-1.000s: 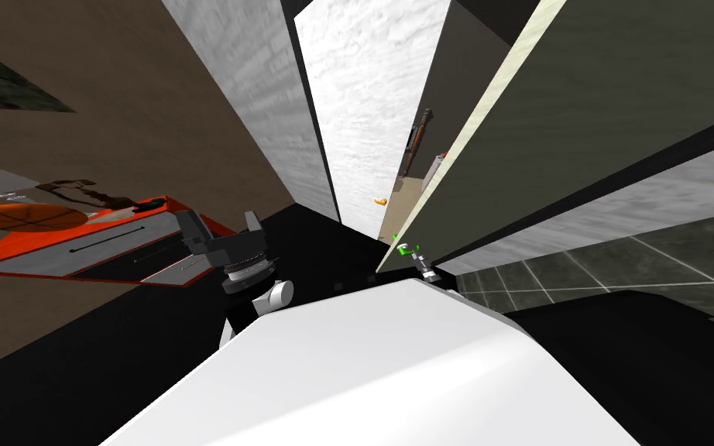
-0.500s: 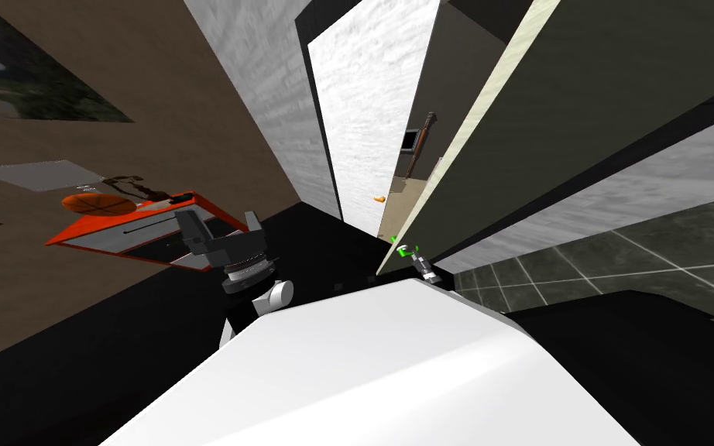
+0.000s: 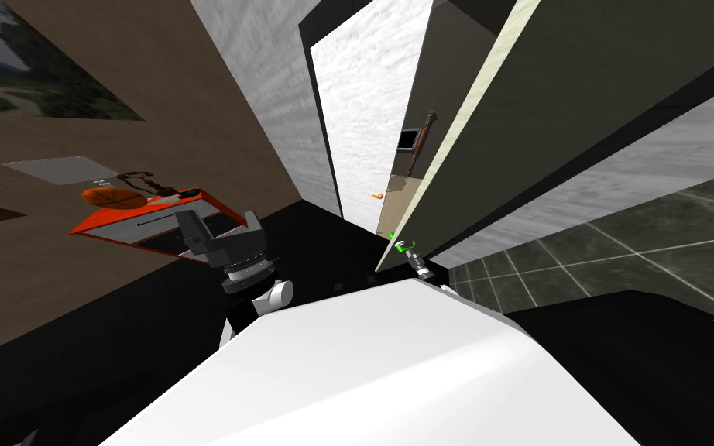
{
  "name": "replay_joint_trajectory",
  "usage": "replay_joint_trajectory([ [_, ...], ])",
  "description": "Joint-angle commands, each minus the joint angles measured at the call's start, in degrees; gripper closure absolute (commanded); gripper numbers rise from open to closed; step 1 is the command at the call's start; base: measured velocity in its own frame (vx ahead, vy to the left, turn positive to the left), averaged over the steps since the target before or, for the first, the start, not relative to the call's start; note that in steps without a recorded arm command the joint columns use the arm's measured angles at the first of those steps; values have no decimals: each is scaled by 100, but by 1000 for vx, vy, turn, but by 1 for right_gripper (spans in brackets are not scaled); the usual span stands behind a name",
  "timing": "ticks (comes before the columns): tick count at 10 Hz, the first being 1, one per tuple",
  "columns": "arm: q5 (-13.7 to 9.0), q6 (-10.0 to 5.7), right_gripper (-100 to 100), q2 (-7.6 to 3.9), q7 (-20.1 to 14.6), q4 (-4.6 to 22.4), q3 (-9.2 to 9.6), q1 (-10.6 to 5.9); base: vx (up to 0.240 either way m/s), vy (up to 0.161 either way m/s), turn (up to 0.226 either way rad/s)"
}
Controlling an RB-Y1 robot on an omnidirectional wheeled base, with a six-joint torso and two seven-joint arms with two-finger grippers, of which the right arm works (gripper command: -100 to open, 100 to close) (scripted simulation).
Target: Pull the door open
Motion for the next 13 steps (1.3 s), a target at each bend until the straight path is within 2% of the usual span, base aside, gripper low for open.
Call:
replay_joint_trajectory([
  [1,196,117,100,162,8,-49,60,-98,-150,-35,15],
  [2,251,175,100,196,7,-101,56,-119,-137,-35,17],
  [5,251,175,100,196,7,-101,56,-119,-45,-12,-1],
  [6,421,355,100,301,6,-260,43,-184,-96,-29,8],
  [10,754,709,100,507,3,-574,17,-311,-155,-85,28],
  [11,754,709,100,507,3,-574,17,-311,-106,-70,8],
  [13,905,868,100,599,2,-715,5,-368,-86,-61,-3],
])
